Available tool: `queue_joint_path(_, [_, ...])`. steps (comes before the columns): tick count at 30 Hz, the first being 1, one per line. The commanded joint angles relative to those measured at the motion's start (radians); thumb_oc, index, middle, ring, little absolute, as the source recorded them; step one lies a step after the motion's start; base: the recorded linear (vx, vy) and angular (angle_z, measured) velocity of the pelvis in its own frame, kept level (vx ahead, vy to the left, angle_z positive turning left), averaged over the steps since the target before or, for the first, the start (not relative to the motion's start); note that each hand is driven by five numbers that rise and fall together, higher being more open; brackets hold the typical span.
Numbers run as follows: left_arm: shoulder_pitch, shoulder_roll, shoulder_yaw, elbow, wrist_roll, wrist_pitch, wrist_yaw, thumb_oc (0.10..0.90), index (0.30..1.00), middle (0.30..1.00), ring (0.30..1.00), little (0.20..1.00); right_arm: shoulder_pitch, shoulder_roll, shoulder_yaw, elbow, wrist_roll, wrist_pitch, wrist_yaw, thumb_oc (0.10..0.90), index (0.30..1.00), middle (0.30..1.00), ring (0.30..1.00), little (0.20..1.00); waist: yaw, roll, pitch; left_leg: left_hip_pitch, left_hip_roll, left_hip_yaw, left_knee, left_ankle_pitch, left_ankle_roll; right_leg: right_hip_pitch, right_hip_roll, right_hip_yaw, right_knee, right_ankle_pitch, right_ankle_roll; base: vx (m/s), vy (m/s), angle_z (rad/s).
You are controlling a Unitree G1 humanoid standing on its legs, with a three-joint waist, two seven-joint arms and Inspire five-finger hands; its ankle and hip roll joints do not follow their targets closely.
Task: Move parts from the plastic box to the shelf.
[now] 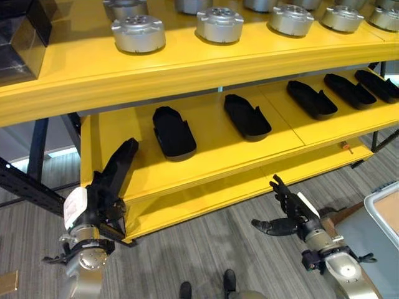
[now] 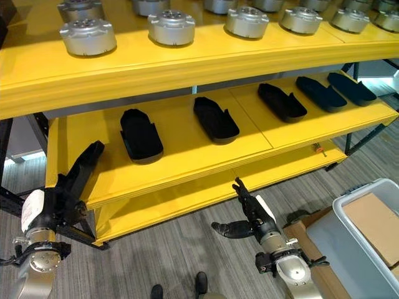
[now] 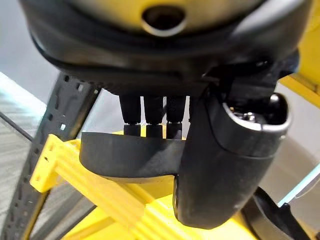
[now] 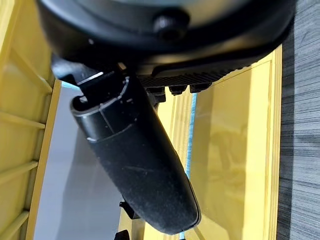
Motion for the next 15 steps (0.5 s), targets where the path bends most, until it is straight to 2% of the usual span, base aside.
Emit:
queue_joint_path(1, [-0.134, 0.045, 0.057, 0.023, -0.032, -0.038, 0.106, 0.4, 0.3, 0.3, 0.3, 0.3, -0.074, -0.026, -0.015, -0.128, -0.006, -0.089, -0.016, 0.9, 1.0, 1.0, 1.0, 1.0, -0.019, -0.018, -0.033, 0.035, 0.009, 0.035, -0.008, -0.068, -0.001, 0.073, 0.005, -0.013, 0.007, -0.101, 0.032, 0.02, -0.013, -0.04])
queue_joint_path(15, [-0.213, 0.068, 0.072, 0.062, -0.072, -0.024, 0.164, 0.4, 0.3, 0.3, 0.3, 0.3, -0.076, -0.036, -0.022, -0.142, 0.002, -0.095, -0.017, 0.9, 1.0, 1.0, 1.0, 1.0, -0.027, -0.034, -0.043, 0.027, 0.02, 0.041, -0.008, -0.064, -0.009, 0.06, 0.012, -0.01, 0.007, -0.096, 0.034, 0.0, 0.0, 0.0])
